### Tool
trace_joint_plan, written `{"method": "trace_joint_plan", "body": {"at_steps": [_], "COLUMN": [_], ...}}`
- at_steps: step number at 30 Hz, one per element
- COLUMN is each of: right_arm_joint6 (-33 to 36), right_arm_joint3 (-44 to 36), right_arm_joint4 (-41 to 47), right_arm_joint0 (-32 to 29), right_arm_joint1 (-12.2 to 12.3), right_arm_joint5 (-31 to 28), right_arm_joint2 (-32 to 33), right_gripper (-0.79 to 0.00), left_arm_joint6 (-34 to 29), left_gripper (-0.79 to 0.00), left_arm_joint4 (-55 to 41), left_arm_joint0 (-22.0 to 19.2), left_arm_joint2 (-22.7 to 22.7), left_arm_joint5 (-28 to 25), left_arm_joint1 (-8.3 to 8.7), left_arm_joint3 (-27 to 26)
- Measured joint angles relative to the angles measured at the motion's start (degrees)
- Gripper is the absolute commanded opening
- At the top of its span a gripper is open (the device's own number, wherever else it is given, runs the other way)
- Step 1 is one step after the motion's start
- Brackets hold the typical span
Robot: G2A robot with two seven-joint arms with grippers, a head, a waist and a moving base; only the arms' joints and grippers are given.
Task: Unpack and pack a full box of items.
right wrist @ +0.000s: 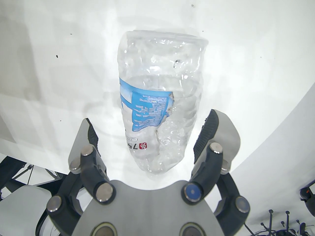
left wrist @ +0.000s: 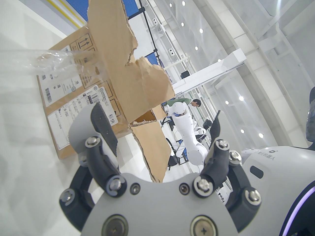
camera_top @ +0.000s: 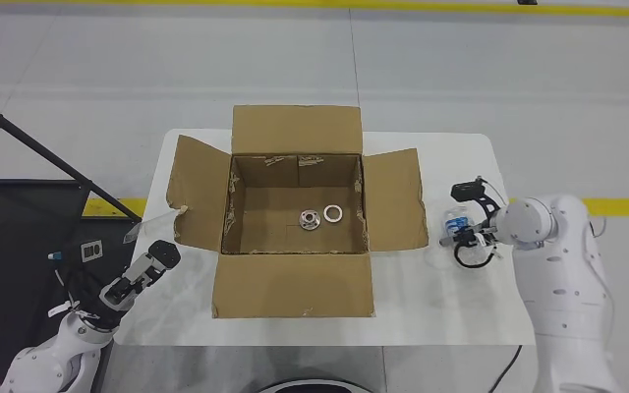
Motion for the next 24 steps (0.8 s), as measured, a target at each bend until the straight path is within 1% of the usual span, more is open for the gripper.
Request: {"method": "trace_joint_plan", "body": {"at_steps": [2, 3, 5, 7, 14, 20, 24], "right_arm_joint6": [0.0, 0.0, 0.1, 0.2, -0.6, -0.9, -1.6], "right_arm_joint3": [0.2, 0.3, 0.4, 0.5, -0.6, -7.2, -12.5], "right_arm_joint4": [0.1, 0.1, 0.2, 0.4, 1.0, 3.4, 6.8], "right_arm_joint0": [0.2, 0.2, 0.3, 0.5, 0.9, -0.3, -0.9], "right_arm_joint1": [0.1, 0.2, 0.3, 0.4, 0.9, 1.7, 2.2], "right_arm_joint5": [0.1, 0.2, 0.2, 0.3, 0.9, 1.4, 2.3], "right_arm_joint2": [-0.4, -0.6, -0.9, -1.2, -1.3, 1.0, 3.3], "right_gripper": [-0.533, -0.6, -0.665, -0.785, -0.785, -0.785, -0.785], "left_arm_joint6": [0.0, 0.0, 0.0, 0.0, 0.0, 0.0, 0.0], "left_gripper": [0.0, 0.0, 0.0, 0.0, 0.0, 0.0, 0.0], "left_arm_joint4": [0.0, 0.0, 0.0, 0.0, 0.0, 0.0, 0.0], "left_arm_joint0": [0.0, 0.0, 0.0, 0.0, 0.0, 0.0, 0.0], "left_arm_joint2": [0.0, 0.0, 0.0, 0.0, 0.0, 0.0, 0.0], "left_arm_joint5": [0.0, 0.0, 0.0, 0.0, 0.0, 0.0, 0.0], "left_arm_joint1": [0.0, 0.0, 0.0, 0.0, 0.0, 0.0, 0.0], "left_arm_joint3": [0.0, 0.0, 0.0, 0.0, 0.0, 0.0, 0.0]}}
